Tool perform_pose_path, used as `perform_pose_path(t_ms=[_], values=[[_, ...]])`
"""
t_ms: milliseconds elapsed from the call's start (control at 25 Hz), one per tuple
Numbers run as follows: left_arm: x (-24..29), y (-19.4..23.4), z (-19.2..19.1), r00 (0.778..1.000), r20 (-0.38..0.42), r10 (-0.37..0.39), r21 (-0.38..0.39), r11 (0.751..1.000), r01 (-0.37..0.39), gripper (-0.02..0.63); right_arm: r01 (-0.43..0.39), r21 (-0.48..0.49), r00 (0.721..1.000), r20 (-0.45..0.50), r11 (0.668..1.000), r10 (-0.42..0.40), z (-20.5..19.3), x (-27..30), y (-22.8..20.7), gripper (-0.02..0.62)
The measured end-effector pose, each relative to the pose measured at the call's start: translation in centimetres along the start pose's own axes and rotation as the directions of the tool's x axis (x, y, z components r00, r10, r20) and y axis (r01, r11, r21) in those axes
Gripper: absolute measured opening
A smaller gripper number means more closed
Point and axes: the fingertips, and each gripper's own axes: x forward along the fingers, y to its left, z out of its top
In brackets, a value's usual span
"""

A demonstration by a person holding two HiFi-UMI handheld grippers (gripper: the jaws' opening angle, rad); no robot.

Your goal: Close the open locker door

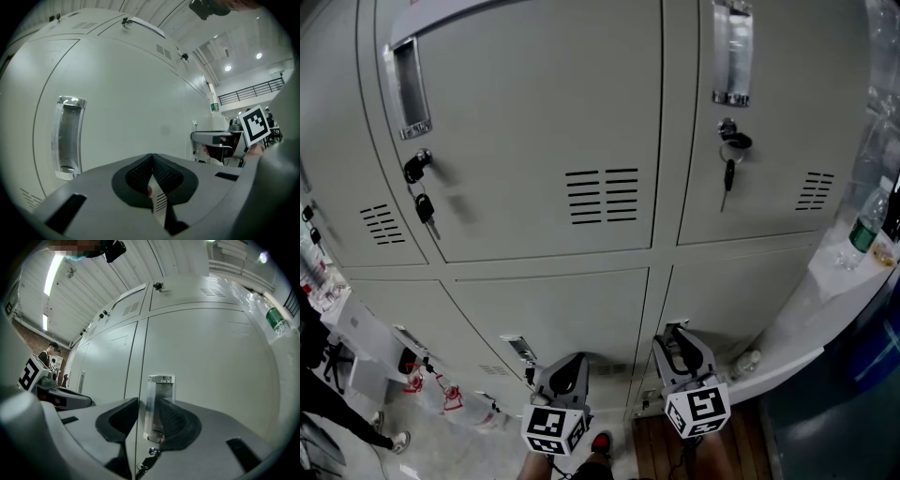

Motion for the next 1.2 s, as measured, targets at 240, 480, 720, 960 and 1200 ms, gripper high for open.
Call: perform_pose_path(t_ms=[240,480,720,960,1200], values=[[-0.7,-0.8,0.2,1.0,0.001,0.0,0.004,1.0,0.0,0.021,-0.002,-0.006,1.0,-0.009,1.0,0.002,0.1,-0.8,0.1,0.149],[-2.2,-2.0,0.9,1.0,0.019,0.003,0.006,1.0,-0.003,0.021,0.004,-0.014,1.0,0.0,1.0,-0.004,0.7,-3.1,0.1,0.149],[-4.2,-3.9,1.5,0.999,0.032,0.003,0.014,1.0,-0.004,0.021,0.015,-0.014,1.0,-0.004,1.0,-0.015,1.1,-6.1,0.3,0.149],[-6.6,-6.3,1.6,0.999,0.033,-0.001,0.032,1.0,0.0,0.021,0.008,-0.012,1.0,-0.002,1.0,-0.008,1.3,-9.5,1.2,0.14],[-8.9,-8.4,1.5,1.0,0.031,0.001,0.04,0.999,-0.002,0.021,-0.001,-0.009,1.0,0.008,1.0,0.001,1.5,-12.8,1.9,0.117]])
